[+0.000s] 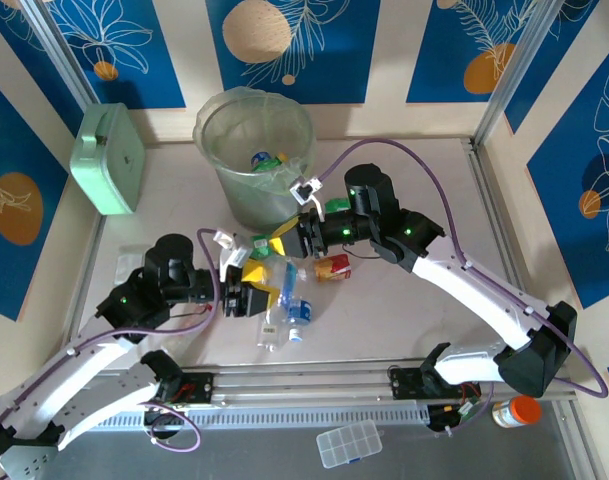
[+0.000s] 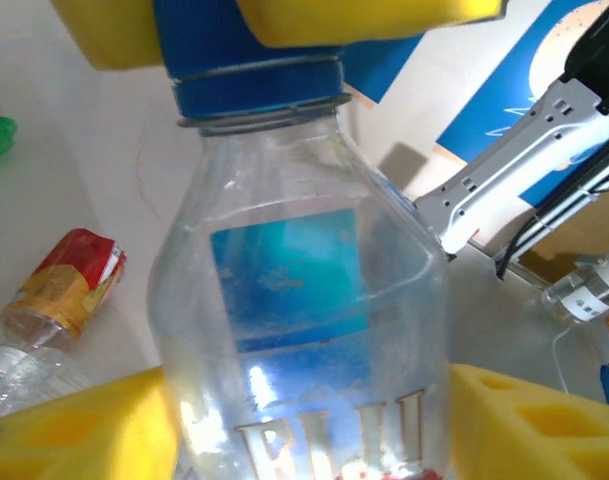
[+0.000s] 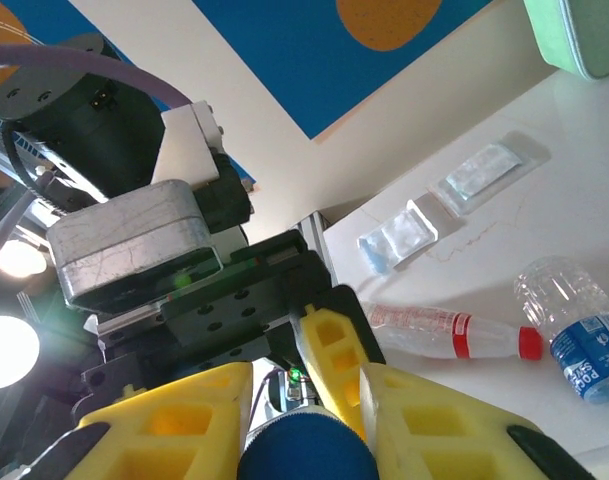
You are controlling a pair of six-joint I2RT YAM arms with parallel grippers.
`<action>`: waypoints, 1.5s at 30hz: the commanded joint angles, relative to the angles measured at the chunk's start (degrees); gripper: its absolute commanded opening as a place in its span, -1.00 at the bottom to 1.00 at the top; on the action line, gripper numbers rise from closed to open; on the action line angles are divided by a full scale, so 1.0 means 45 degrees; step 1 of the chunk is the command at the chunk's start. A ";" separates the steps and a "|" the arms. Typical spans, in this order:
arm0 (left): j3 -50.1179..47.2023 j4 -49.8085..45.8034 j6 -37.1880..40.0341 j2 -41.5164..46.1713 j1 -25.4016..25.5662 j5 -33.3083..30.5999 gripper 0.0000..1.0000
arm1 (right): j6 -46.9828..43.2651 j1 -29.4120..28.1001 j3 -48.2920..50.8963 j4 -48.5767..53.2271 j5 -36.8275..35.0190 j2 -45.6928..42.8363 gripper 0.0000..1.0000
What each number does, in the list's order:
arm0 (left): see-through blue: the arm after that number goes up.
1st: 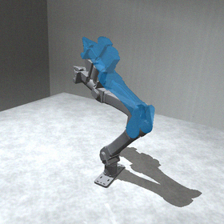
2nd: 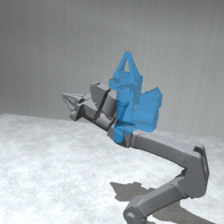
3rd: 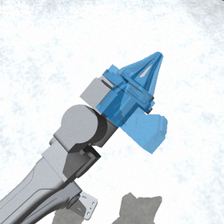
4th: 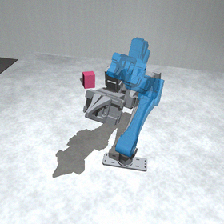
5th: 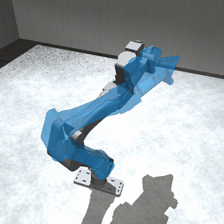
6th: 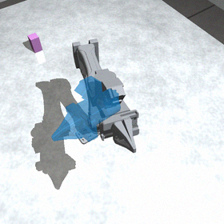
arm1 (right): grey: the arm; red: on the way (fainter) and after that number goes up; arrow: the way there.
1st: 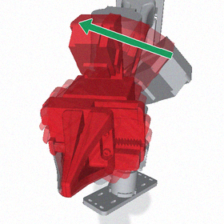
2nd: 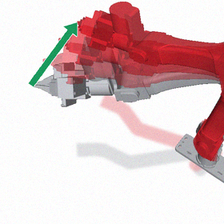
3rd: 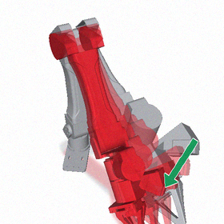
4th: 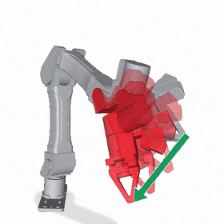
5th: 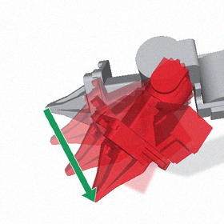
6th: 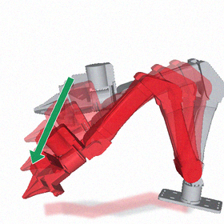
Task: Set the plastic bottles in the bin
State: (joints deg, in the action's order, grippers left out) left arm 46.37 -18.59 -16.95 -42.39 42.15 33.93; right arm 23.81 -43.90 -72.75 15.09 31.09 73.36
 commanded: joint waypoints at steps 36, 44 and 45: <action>0.0545 -0.3337 -0.1163 0.2176 0.0086 -0.6173 0.96 | 0.5196 0.4885 -0.9072 -0.1085 -0.5885 0.7027 -1.00; 0.0652 -0.3650 -0.0808 0.2262 0.0072 -0.6967 0.96 | 0.4101 0.4164 -1.2994 0.2472 -0.5012 1.0152 -0.97; 0.0668 -0.3590 -0.0737 0.2290 0.0073 -0.7027 0.96 | 0.4013 0.4087 -1.3410 0.2867 -0.4811 1.0501 -0.95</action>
State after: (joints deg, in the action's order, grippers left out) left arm 47.22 -34.09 -22.06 -32.80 42.15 4.93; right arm 44.27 -24.25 -128.68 20.49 6.17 117.75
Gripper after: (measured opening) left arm 0.979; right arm 0.284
